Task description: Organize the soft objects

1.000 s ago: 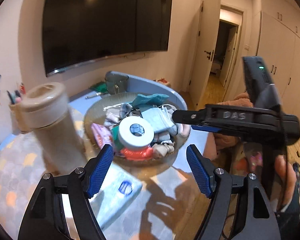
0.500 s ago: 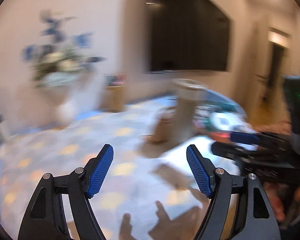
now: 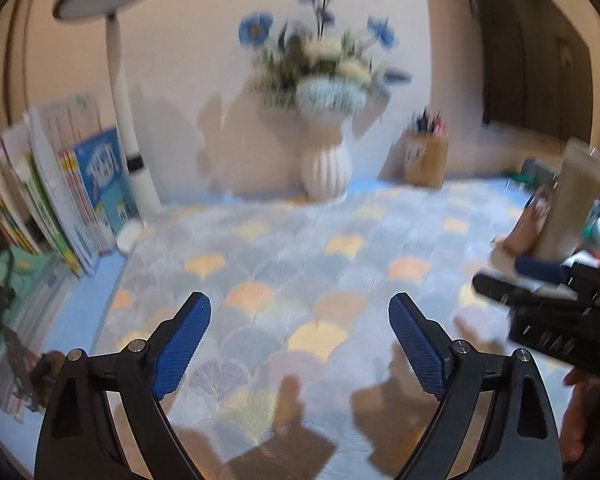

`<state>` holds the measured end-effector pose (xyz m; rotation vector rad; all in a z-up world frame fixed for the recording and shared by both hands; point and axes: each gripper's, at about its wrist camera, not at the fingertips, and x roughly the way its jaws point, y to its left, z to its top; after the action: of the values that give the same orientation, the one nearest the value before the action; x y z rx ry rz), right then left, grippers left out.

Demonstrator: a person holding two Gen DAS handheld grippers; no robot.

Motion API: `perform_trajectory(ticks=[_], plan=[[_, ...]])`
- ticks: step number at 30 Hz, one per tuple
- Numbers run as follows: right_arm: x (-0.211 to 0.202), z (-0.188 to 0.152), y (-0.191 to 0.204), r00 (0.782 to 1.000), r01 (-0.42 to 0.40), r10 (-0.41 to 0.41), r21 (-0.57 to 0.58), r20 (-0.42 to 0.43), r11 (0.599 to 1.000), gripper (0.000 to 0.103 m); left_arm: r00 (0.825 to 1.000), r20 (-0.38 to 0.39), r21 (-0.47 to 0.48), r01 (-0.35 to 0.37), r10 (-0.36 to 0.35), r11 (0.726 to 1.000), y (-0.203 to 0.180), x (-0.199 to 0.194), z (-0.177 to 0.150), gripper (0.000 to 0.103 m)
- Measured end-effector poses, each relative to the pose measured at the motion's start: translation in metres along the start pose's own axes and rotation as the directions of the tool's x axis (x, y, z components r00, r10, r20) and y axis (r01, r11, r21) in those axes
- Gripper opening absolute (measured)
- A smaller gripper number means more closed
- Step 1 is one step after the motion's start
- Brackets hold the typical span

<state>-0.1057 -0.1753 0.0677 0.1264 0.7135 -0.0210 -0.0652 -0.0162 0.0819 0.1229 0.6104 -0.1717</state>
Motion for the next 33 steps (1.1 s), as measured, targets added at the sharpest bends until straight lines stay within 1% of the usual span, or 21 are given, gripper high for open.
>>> perform_trajectory(ticks=[3, 9, 10, 13, 14, 16, 18, 20, 23, 33], plan=[[0.018, 0.001, -0.002, 1.0, -0.011, 0.011, 0.007, -0.011, 1.0, 0.063, 0.996, -0.086, -0.023, 0.015, -0.017, 1.0, 0.004, 0.032, -0.014, 0.09], [0.058, -0.004, -0.006, 0.999, 0.016, -0.016, 0.001, -0.05, 1.0, 0.063, 0.984, -0.175, -0.08, 0.016, -0.03, 0.997, 0.012, 0.062, -0.03, 0.09], [0.062, -0.007, -0.006, 0.998, 0.022, -0.022, 0.0, -0.058, 1.0, 0.063, 0.985, -0.171, -0.095, 0.019, -0.035, 0.995, 0.014, 0.062, -0.03, 0.09], [0.062, -0.009, -0.003, 0.998, 0.037, -0.038, -0.028, -0.049, 0.999, 0.064, 0.984, -0.178, -0.103, -0.013, -0.005, 0.995, 0.016, 0.063, -0.031, 0.09], [0.062, -0.009, -0.001, 0.998, 0.048, -0.049, -0.038, -0.042, 0.998, 0.069, 0.983, -0.182, -0.1, -0.02, 0.001, 0.995, 0.015, 0.064, -0.032, 0.09], [0.063, -0.011, 0.002, 0.997, 0.059, -0.061, -0.053, -0.041, 0.997, 0.077, 0.985, -0.169, -0.109, -0.009, -0.01, 0.994, 0.017, 0.062, -0.033, 0.09], [0.061, -0.012, 0.004, 0.998, 0.057, -0.059, -0.065, -0.031, 0.996, 0.079, 0.986, -0.166, -0.139, -0.007, -0.016, 0.99, 0.023, 0.062, -0.033, 0.09], [0.062, -0.012, 0.005, 0.998, 0.049, -0.051, -0.075, -0.035, 0.996, 0.081, 0.984, -0.179, -0.163, -0.011, -0.019, 0.987, 0.028, 0.065, -0.033, 0.09], [0.064, -0.013, 0.007, 0.997, 0.065, -0.069, -0.085, -0.04, 0.994, 0.082, 0.985, -0.171, -0.179, -0.016, -0.015, 0.984, 0.03, 0.064, -0.034, 0.09], [0.068, -0.013, 0.008, 0.994, 0.083, -0.087, -0.077, -0.06, 0.994, 0.083, 0.985, -0.173, -0.17, -0.004, -0.026, 0.985, 0.028, 0.065, -0.034, 0.09]])
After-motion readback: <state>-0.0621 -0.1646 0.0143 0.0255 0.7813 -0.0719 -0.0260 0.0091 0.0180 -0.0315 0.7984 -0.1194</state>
